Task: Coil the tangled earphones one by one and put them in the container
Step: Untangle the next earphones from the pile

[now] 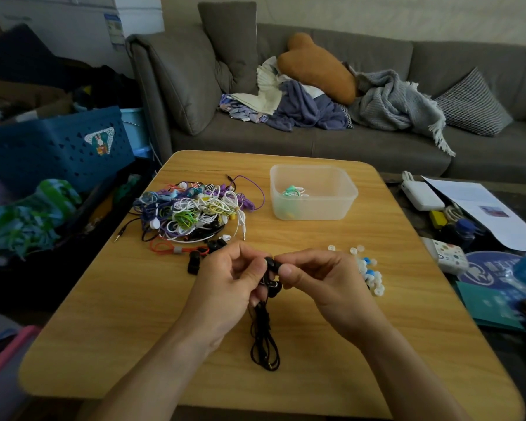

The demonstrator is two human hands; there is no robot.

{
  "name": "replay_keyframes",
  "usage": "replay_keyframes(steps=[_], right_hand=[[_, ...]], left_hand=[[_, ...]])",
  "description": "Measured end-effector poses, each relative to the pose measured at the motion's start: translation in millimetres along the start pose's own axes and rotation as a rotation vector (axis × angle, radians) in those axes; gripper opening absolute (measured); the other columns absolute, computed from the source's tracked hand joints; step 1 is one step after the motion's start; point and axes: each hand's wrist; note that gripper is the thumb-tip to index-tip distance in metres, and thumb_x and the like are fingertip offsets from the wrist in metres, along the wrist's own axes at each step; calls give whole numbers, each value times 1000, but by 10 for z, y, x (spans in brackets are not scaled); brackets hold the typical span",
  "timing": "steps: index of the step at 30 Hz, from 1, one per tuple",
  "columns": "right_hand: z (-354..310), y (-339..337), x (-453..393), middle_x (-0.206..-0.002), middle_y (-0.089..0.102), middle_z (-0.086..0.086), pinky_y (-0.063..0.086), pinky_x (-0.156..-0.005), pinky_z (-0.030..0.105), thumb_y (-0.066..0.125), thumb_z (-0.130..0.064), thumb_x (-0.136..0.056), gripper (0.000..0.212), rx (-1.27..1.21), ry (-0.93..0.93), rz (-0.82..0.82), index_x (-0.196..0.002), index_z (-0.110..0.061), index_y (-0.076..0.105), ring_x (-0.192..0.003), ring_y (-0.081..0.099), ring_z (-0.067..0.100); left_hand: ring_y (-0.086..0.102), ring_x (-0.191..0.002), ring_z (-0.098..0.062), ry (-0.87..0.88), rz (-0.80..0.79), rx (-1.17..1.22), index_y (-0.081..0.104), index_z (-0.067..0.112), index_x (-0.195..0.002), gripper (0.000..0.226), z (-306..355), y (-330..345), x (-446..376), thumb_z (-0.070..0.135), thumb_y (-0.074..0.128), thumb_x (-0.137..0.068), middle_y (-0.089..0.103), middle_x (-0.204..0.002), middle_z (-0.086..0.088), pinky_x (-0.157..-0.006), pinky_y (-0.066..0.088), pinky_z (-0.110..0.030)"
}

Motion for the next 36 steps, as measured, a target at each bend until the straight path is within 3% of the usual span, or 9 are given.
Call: replay_keyframes(steps=[7, 13, 18, 20, 22, 24, 27, 31, 36], right_hand=[[41, -38, 18, -90, 77, 9, 56, -79, 28, 73, -11, -78, 17, 35, -37, -44, -92, -3, 76, -89, 74, 22], [77, -2, 32, -83, 76, 7, 54, -74, 23, 73, -12, -78, 16, -15, 0, -35, -91, -4, 76, -81, 71, 16], [97, 32, 38, -79, 73, 8, 53, -77, 27, 72, -15, -80, 13, -84, 39, -33, -89, -6, 76, -79, 65, 20], [96, 45, 36, -81, 73, 13, 54, -80, 35, 77, -19, -80, 14, -135, 57, -35, -88, -7, 77, -82, 64, 26], [127, 73, 22, -89, 70, 26, 49, -88, 51, 82, -23, -79, 27, -236, 99, -50, -93, -2, 76, -87, 59, 38], [159, 109, 12, -96, 66, 31, 43, -92, 56, 84, -19, -74, 41, -377, 172, -62, -100, 8, 70, -91, 54, 43], [168, 144, 11, -101, 63, 32, 47, -92, 48, 79, -7, -77, 43, -532, 252, -76, -106, 19, 61, -91, 57, 44], [103, 157, 29, -93, 70, 22, 57, -79, 35, 66, 2, -81, 16, -650, 334, -91, -95, 10, 70, -83, 68, 36], [90, 158, 56, -96, 71, 26, 54, -85, 41, 75, -11, -80, 23, -444, 238, 29, -97, 4, 74, -84, 67, 38]], left_hand=[[52, -47, -14, -82, -92, 27, 56, 3, -82, 15, 13, -10, 26, -2, 53, -95, 63, -64, -9, -44, 38, -22], [55, -49, -14, 4, -110, -103, 58, 11, -79, 19, -9, -81, 14, -1, 56, -93, 66, -65, -7, -45, 41, -22], [55, -50, -14, 20, -136, -120, 57, 8, -82, 16, 4, -112, 13, -2, 56, -94, 66, -68, -10, -46, 42, -24], [56, -50, -14, 31, -146, -120, 58, 8, -82, 15, 11, -127, 13, -2, 56, -93, 66, -68, -10, -46, 43, -24], [56, -50, -15, 61, -146, -125, 58, 8, -82, 16, 23, -140, 11, -3, 56, -92, 66, -68, -10, -46, 43, -23], [56, -49, -14, 99, -143, -137, 58, 8, -81, 17, 30, -141, 6, -6, 56, -92, 65, -66, -8, -46, 44, -21], [55, -51, -13, 178, -112, -155, 58, 7, -79, 19, 7, -119, -1, -9, 56, -90, 62, -65, -7, -48, 46, -22], [56, -54, -18, 282, -54, -180, 60, 7, -79, 19, -41, -75, -3, -9, 58, -89, 63, -65, -3, -52, 50, -28], [57, -52, -16, 274, -24, -167, 59, 12, -77, 25, -31, -41, -15, -9, 58, -89, 64, -63, -1, -50, 46, -20]])
Point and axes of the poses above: each hand's wrist, its own x-axis away from the middle knuckle, its own y-axis out of the palm, z = x × y
